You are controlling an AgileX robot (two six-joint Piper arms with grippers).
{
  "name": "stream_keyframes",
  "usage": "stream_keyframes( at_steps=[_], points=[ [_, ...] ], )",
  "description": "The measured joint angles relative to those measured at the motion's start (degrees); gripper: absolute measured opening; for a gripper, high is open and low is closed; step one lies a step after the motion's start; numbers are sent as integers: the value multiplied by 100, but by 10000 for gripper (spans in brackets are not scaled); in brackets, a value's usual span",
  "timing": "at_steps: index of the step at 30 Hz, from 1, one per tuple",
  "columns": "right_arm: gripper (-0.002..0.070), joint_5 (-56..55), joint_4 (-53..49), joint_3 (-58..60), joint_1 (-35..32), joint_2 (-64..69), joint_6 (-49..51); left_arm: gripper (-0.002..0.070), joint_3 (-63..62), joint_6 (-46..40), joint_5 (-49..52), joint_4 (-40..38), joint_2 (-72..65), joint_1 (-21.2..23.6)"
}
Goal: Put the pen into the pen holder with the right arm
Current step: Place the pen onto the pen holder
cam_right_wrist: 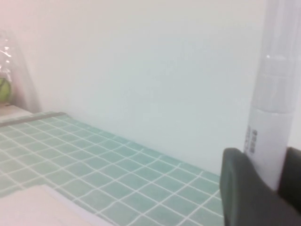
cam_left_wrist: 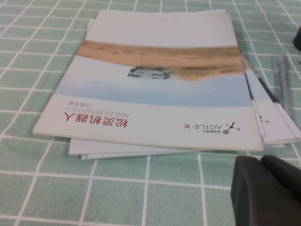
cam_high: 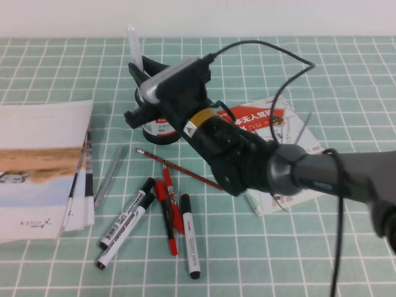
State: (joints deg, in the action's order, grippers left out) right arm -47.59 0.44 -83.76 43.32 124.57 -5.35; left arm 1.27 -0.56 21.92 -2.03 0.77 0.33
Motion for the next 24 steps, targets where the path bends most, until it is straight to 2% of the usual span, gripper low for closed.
stream_keyframes(
  at_steps=[9, 24],
  points=[
    [114, 682, 603, -1048, -133, 616, -44, -4, 0, 0, 0, 0, 0, 0],
    [114, 1465, 854, -1147, -156, 724, -167, -4, 0, 0, 0, 0, 0, 0]
  ],
)
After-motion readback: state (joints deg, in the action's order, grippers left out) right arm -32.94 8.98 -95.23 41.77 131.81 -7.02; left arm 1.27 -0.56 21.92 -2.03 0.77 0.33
